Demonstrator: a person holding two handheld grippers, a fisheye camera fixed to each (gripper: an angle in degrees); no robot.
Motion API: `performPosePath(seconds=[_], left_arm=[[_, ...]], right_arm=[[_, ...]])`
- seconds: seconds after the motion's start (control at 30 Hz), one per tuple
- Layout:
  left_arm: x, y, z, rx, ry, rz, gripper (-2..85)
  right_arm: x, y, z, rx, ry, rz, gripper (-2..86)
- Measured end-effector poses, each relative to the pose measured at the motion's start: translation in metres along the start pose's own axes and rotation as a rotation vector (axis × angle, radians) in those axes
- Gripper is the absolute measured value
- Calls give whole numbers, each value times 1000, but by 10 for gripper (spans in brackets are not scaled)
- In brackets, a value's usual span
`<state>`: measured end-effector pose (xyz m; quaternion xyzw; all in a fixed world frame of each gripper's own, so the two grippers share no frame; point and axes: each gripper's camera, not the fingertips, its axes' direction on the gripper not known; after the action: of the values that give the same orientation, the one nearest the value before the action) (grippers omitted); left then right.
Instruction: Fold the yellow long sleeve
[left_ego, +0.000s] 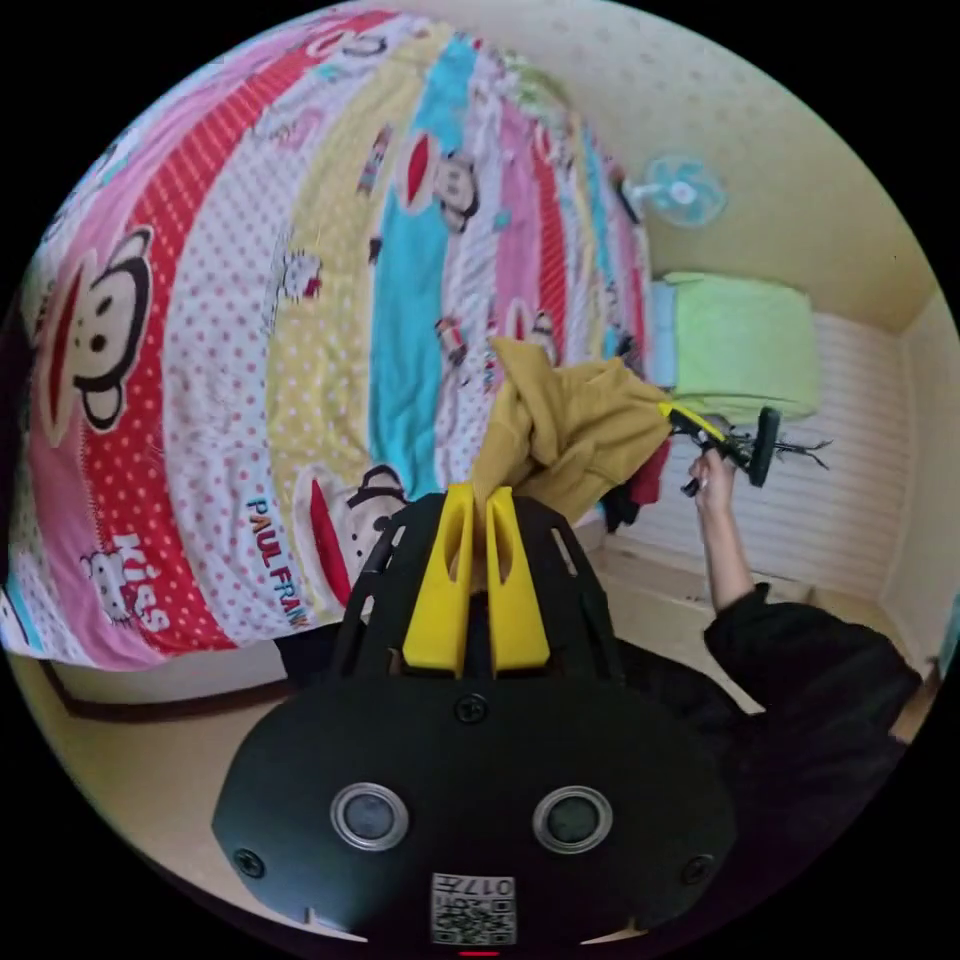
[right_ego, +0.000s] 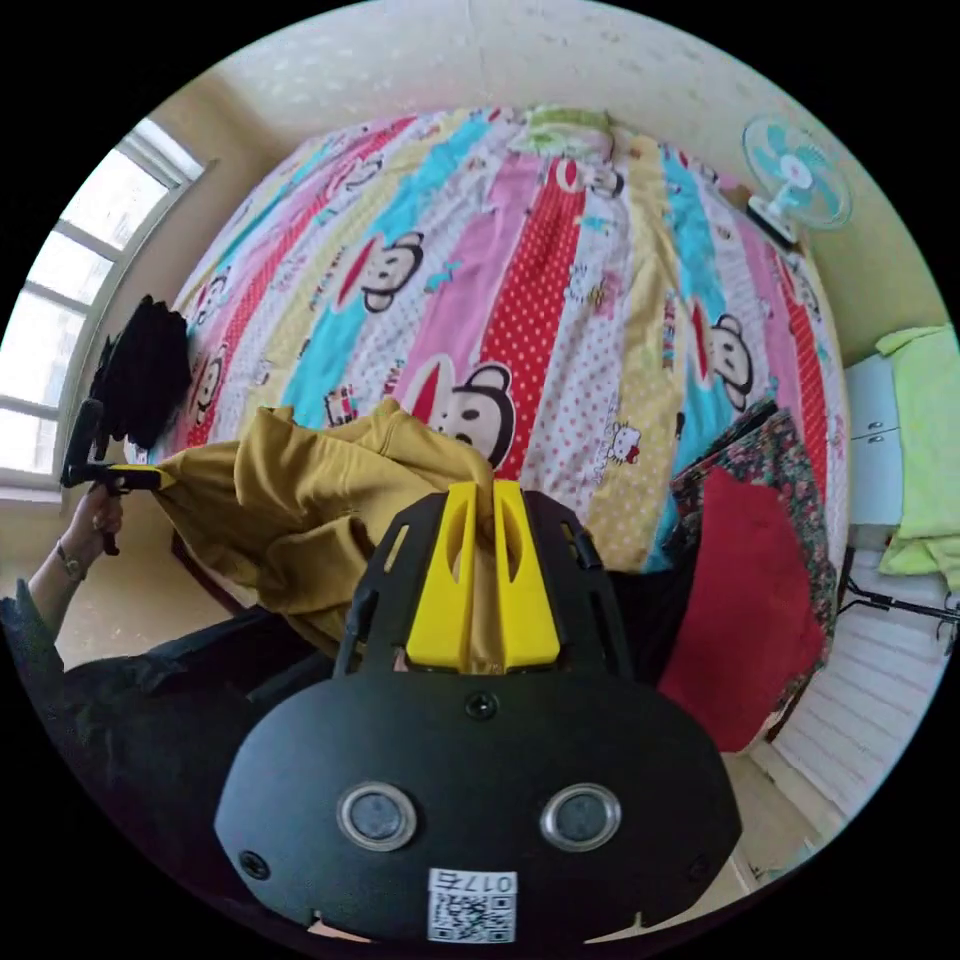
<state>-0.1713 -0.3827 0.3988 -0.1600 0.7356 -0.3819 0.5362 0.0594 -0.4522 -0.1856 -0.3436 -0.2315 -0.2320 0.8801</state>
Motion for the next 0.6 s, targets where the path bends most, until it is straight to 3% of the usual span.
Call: performPosePath(seconds=[0.17, 0.33, 0.43, 0.53, 0.6], left_arm=[[83, 80, -88, 200, -33, 241, -8], [146, 159, -186, 581, 44, 476, -7], [174, 205, -227, 796, 77, 602, -7], [191, 231, -245, 912, -80, 626, -6], [182, 229, -252, 928, -43, 567, -7]], right_arm=[[-68, 55, -130, 318, 70, 23, 34], [-97, 125, -249, 756, -152, 144, 34], [-121, 147, -276, 961, -229, 103, 34], [-145, 116, -273, 884, -165, 46, 33], [-155, 99, -270, 878, -236, 39, 33]])
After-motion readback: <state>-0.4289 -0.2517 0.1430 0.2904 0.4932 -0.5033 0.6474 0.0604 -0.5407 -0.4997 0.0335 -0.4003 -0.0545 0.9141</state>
